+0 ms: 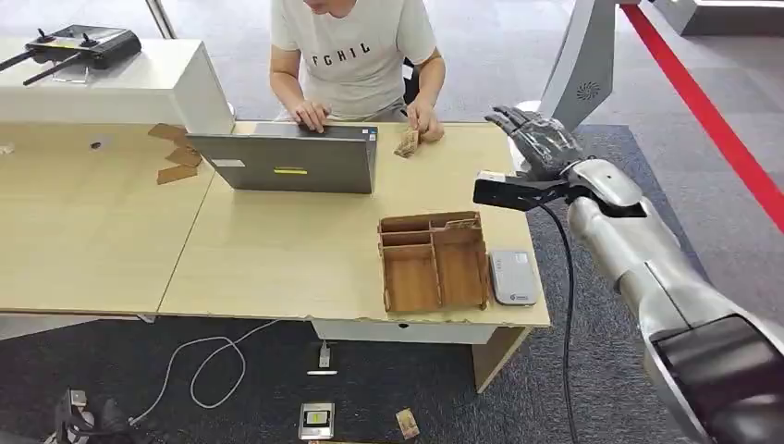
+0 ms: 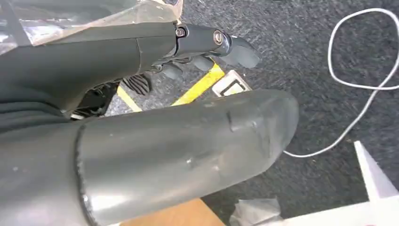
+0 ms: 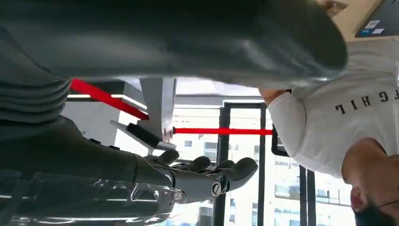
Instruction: Pass the card to the sensor for recognition and then transmit it.
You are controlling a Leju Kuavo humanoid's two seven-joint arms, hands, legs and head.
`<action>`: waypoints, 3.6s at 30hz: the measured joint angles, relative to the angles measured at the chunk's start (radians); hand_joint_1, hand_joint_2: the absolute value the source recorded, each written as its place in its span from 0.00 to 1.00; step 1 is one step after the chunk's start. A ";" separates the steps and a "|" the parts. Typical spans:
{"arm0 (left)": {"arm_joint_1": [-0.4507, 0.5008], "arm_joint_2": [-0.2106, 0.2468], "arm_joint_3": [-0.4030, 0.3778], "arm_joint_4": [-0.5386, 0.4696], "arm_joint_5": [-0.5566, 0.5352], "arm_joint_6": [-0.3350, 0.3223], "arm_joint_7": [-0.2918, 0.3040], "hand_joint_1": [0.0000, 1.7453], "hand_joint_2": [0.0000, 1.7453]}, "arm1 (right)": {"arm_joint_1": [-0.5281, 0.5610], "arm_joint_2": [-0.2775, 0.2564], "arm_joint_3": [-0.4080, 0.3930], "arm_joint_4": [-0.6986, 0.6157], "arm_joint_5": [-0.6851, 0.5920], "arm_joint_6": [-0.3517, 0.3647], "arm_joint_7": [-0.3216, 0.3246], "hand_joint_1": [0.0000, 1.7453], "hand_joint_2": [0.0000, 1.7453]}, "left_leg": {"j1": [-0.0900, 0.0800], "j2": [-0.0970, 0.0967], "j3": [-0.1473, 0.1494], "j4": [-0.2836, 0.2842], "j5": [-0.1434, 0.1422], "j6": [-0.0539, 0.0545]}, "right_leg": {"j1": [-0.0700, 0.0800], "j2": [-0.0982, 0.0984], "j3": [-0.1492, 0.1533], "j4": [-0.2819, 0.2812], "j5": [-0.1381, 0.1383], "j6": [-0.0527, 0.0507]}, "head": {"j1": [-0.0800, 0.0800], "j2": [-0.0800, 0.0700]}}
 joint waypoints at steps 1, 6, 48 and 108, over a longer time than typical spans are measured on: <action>-0.001 0.001 0.007 0.000 -0.002 0.000 -0.003 0.00 0.00 | 0.000 -0.003 -0.001 -0.009 0.001 0.015 0.004 0.00 0.00 | 0.000 0.000 0.000 0.000 0.000 0.000 | 0.000 0.000 0.000 0.000 0.000 0.000 | 0.000 0.000; -0.011 0.003 0.034 0.000 -0.020 0.000 -0.015 0.00 0.00 | 0.009 -0.013 -0.007 -0.063 0.003 0.074 0.005 0.00 0.00 | 0.000 0.000 0.000 0.000 0.000 0.000 | 0.000 0.000 0.000 0.000 0.000 0.000 | 0.000 0.000; -0.035 0.004 0.117 0.000 -0.112 0.022 -0.026 0.00 0.00 | 0.199 -0.026 0.014 -0.121 0.008 0.103 -0.049 0.00 1.00 | 0.000 0.000 -0.001 0.000 0.000 0.000 | 0.000 0.000 -0.001 0.000 0.000 0.000 | 0.000 0.000; -0.079 -0.079 0.115 0.000 -0.216 0.064 0.060 0.00 0.00 | 0.306 -0.071 0.056 -0.319 -0.060 0.025 -0.017 0.00 1.00 | 0.000 0.000 -0.002 0.000 0.000 0.000 | 0.000 0.000 -0.002 0.000 0.000 0.000 | 0.000 0.000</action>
